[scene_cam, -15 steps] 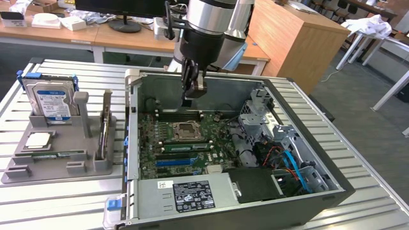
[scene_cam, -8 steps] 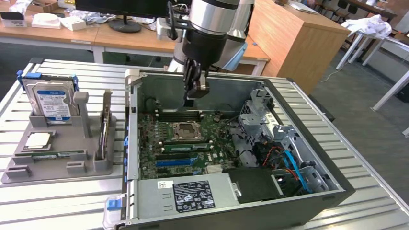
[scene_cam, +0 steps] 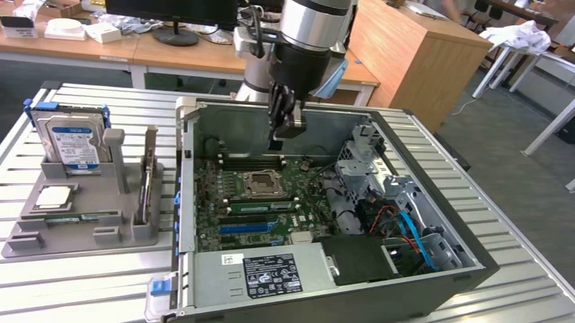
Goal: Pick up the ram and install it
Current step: 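Press down the ram until it locks into place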
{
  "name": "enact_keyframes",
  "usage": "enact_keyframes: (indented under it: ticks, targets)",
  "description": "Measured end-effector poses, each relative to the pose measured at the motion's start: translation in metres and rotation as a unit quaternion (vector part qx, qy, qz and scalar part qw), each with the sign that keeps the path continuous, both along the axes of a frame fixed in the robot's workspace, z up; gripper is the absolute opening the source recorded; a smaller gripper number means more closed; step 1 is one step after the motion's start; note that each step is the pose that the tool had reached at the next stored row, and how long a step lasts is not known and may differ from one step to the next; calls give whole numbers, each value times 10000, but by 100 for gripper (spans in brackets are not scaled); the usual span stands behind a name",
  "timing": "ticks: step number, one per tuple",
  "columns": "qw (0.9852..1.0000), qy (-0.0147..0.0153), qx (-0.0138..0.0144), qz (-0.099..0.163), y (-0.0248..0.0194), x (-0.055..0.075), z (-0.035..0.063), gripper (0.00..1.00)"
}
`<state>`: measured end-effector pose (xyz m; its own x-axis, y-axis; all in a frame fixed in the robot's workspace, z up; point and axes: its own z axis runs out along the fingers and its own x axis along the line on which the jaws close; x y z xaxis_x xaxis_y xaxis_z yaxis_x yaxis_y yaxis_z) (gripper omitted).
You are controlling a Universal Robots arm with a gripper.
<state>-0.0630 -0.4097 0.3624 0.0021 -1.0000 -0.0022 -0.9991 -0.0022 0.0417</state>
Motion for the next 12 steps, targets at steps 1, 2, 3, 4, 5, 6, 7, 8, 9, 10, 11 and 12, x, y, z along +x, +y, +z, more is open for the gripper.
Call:
enact_keyframes:
  ticks: [1, 2, 3, 4, 5, 6, 7, 8, 9, 10, 11, 12]
  targets:
    - [10000, 0, 0, 0, 0, 25, 0, 10]
    - [10000, 0, 0, 2, 0, 52, 0, 10]
    - [10000, 0, 0, 2, 0, 78, 0, 10]
    - [10000, 0, 0, 2, 0, 104, 0, 10]
    - [10000, 0, 0, 2, 0, 129, 0, 10]
    - [10000, 0, 0, 3, 0, 158, 0, 10]
    - [10000, 0, 0, 4, 0, 184, 0, 10]
    - [10000, 0, 0, 5, 0, 210, 0, 10]
    - [10000, 0, 0, 6, 0, 230, 0, 10]
    - [10000, 0, 0, 5, -1, 243, 0, 10]
    - [10000, 0, 0, 6, -1, 249, 0, 10]
    - [10000, 0, 1, 5, 0, 250, 0, 10]
